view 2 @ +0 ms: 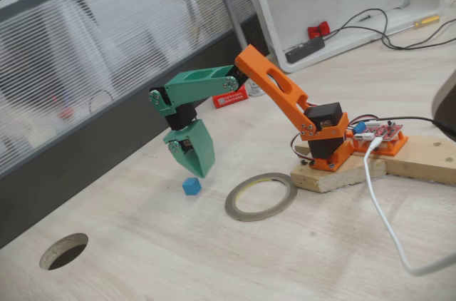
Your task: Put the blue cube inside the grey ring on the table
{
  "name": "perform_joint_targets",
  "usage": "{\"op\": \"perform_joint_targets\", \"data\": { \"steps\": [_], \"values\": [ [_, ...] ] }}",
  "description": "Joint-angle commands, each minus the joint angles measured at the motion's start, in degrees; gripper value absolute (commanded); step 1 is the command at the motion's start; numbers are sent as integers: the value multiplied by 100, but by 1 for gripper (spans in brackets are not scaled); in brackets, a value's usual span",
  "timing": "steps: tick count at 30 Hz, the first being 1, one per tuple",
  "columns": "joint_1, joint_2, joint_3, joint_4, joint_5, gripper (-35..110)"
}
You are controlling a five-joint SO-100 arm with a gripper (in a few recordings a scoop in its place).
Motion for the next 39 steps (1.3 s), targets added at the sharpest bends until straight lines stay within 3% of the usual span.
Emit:
{"op": "perform_joint_targets", "data": {
  "steps": [1,23,39],
  "values": [
    [105,-62,-439,-35,53,1],
    [105,-967,-2048,-35,53,1],
    [97,-976,-2083,-35,53,1]
  ]
}}
